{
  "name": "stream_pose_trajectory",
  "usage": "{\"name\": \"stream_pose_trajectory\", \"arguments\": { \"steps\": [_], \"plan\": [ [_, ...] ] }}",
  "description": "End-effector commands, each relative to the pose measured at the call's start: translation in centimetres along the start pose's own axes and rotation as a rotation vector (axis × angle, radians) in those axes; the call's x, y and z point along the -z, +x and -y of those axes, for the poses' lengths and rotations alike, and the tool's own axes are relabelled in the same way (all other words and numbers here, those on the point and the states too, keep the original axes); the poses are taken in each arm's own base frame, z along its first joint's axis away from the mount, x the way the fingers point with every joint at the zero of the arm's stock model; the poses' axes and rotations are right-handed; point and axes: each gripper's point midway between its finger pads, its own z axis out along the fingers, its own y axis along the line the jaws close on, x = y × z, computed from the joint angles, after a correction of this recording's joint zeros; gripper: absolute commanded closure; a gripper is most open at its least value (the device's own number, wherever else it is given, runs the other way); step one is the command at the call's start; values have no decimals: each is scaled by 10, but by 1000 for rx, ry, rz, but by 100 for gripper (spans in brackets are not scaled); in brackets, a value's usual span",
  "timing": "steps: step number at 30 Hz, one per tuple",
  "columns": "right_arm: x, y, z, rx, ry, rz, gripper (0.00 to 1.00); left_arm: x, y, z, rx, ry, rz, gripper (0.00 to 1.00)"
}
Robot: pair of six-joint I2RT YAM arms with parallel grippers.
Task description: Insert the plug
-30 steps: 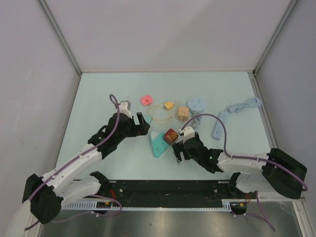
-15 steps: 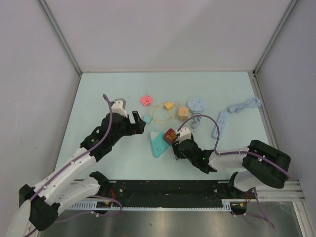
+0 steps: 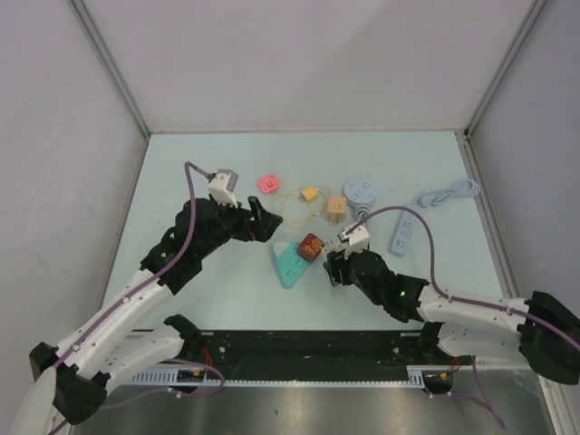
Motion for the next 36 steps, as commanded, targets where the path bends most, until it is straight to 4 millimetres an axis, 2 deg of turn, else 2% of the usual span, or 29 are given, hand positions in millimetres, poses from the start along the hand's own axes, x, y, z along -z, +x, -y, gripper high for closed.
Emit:
{"name": "stream_pose_trajectory", "arguments": {
  "steps": [1, 3, 4, 7, 14, 21, 28, 36],
  "plan": [
    [23, -53, -8, -4, -57, 100, 95, 2, -22, 51, -14, 234, 10, 0],
    [29, -64, -8, 18, -69, 109, 96, 0, -22, 60, -5, 261, -5, 0],
    [34, -81, -13, 15, -92, 140, 97, 0, -27, 66, -4, 280, 1, 0],
    [43, -110, -22, 27, -135, 195, 97, -7, -23, 79, 21, 326, -34, 0],
    [56, -147, -41, 77, -227, 266, 98, -24, -7, 86, 102, 332, -111, 0],
    [56, -160, -49, 98, -261, 295, 98, -32, 1, 84, 209, 307, -143, 3],
    [53, -164, -55, 103, -281, 311, 98, -39, 12, 81, 359, 275, -171, 15],
    [54, -177, -61, 95, -298, 350, 99, -47, 28, 81, 442, 255, -224, 21]
  ]
}}
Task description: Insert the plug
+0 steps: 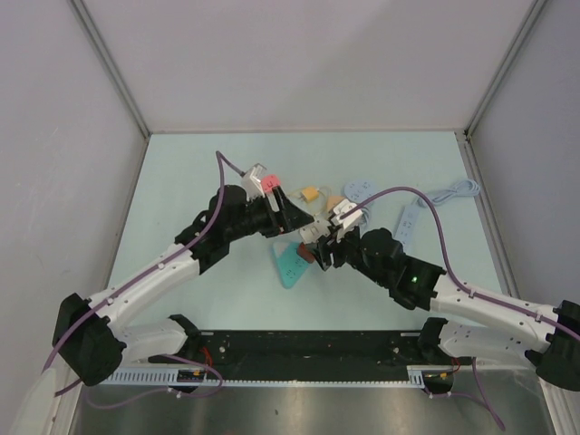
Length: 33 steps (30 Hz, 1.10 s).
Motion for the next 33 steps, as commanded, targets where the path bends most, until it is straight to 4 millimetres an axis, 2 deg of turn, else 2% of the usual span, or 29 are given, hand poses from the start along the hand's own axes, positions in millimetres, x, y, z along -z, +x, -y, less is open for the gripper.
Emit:
{"name": "stream_pose_trajectory", "arguments": {
  "steps": [1, 5, 11, 14, 15, 16, 17, 19, 20, 22, 23, 25, 26, 27, 29, 33],
  "plan": [
    [-1, -50, -5, -20, -23, 138, 99, -3, 4, 9, 59, 31, -11, 24],
    [-3, -51, -8, -27, -42, 143, 99, -3, 1, 14, 59, 57, 9, 34],
    [-8, -50, -10, -39, -57, 141, 100, -1, -1, 22, 58, 93, 11, 55],
    [-11, -47, -6, -50, -49, 132, 100, 0, -1, 23, 67, 101, 11, 70],
    [-11, -48, -5, -55, -51, 134, 98, 0, -2, 25, 67, 109, 15, 79],
    [-12, -48, -5, -62, -55, 136, 96, 0, -1, 26, 70, 113, 10, 83],
    [-12, -49, -4, -75, -56, 137, 91, 0, -2, 28, 70, 116, 14, 91],
    [-13, -51, -4, -84, -64, 145, 86, -1, -4, 28, 73, 113, 19, 97],
    [-13, -53, -6, -90, -78, 148, 69, 0, -6, 29, 73, 110, 27, 100],
    [-11, -57, -3, -121, -84, 162, 51, 0, -9, 28, 82, 101, 44, 100],
    [-9, -58, -4, -140, -96, 163, 35, 1, -13, 28, 86, 96, 63, 100],
    [-7, -58, 4, -209, -81, 155, 23, 1, -16, 28, 97, 93, 81, 100],
    [-3, -62, 4, -229, -94, 165, 13, 1, -20, 30, 99, 102, 96, 100],
    [-2, -64, 11, -287, -84, 167, 10, 1, -21, 31, 114, 103, 106, 100],
    [6, -72, 10, -348, -126, 180, 4, 2, -26, 34, 128, 120, 132, 100],
    [13, -82, 15, -512, -158, 197, 1, 4, -33, 41, 183, 160, 170, 100]
  ]
}}
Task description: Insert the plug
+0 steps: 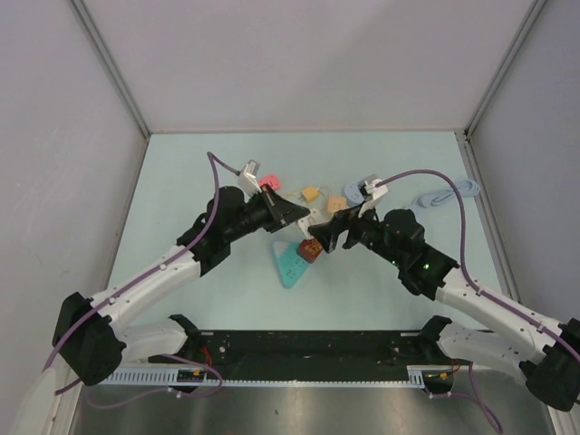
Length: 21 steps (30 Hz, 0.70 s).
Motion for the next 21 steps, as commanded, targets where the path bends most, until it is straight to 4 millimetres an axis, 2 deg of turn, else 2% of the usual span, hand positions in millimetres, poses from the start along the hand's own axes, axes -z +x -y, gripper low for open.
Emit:
{"name": "stream_pose_trajectory", "arguments": {
  "steps": [1, 9, 14, 19, 21],
  "plan": [
    [13, -51, -24, -254, -126, 115, 1, 8, -20, 33, 66, 122, 99, 100],
    [19, -75, -20, -534, -214, 211, 1, 10, -31, 49, 152, 203, 152, 99],
    [17, -66, -7, -645, -172, 207, 5, 12, -37, 60, 174, 253, 174, 100],
    [15, -66, -9, -690, -202, 216, 11, 11, -42, 70, 182, 291, 187, 100],
    [13, -67, -11, -703, -225, 225, 16, 8, -41, 71, 190, 298, 184, 100]
  ]
}}
